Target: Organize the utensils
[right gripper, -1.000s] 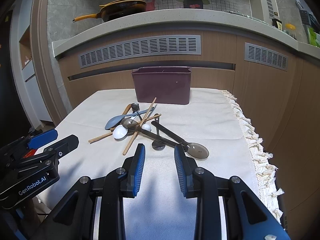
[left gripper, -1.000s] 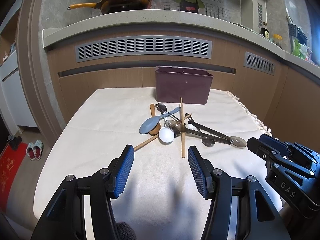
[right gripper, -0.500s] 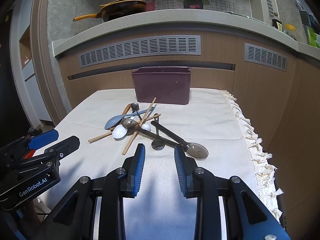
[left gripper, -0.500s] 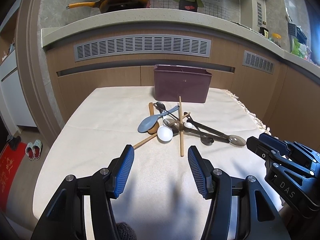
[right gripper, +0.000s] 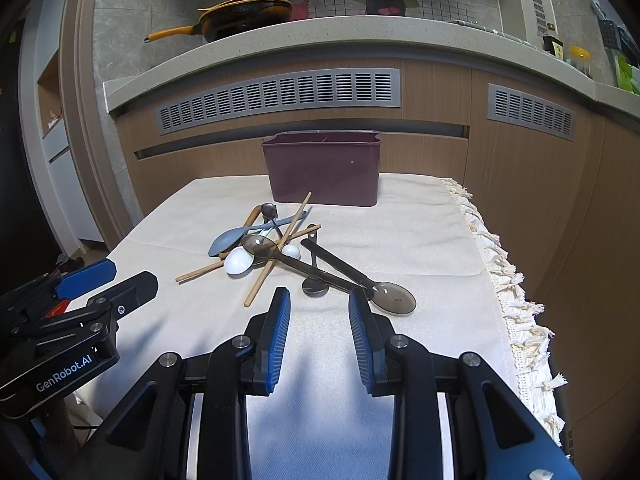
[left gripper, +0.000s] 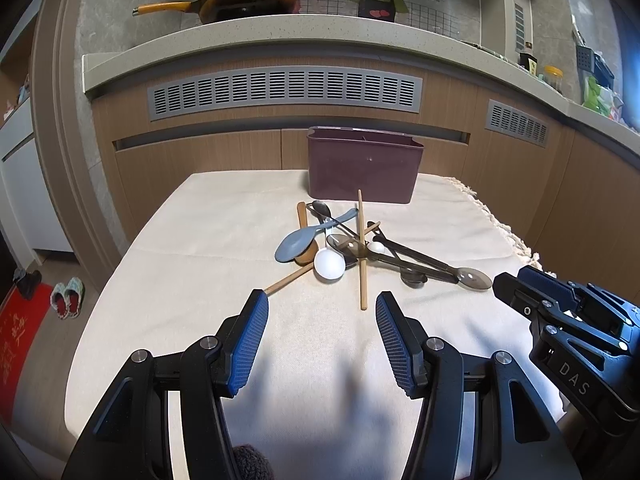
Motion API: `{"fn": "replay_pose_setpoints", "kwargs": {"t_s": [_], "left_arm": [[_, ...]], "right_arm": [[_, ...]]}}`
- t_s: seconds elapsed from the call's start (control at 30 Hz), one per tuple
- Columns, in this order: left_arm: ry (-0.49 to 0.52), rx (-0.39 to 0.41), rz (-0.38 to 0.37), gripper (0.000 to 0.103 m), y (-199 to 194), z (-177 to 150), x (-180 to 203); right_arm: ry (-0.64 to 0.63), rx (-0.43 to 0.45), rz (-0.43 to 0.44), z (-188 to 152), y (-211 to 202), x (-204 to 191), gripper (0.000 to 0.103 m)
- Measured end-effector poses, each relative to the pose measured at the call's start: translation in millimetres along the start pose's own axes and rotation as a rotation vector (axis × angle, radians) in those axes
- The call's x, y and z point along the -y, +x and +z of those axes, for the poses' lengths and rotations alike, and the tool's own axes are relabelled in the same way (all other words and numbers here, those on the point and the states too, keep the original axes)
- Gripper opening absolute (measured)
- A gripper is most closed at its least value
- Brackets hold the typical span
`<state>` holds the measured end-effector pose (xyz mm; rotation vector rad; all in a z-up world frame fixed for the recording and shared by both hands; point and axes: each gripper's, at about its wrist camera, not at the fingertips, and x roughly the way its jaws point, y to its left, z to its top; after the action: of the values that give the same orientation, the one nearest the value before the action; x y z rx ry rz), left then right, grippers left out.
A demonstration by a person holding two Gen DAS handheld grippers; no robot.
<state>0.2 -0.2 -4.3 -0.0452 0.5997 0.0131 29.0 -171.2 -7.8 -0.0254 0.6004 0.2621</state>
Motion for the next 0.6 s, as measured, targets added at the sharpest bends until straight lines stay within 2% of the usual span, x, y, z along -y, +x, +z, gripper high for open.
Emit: {"fn": "replay_pose_setpoints", "kwargs": {"t_s": [0.6], "left_arm": [[-0.006,-0.008,0.001,0.057,1.0,-3.6,0.2]], "right_arm": [[0.001,-0.003,0.001,-0.6,0.5,0.7,0.029]]}}
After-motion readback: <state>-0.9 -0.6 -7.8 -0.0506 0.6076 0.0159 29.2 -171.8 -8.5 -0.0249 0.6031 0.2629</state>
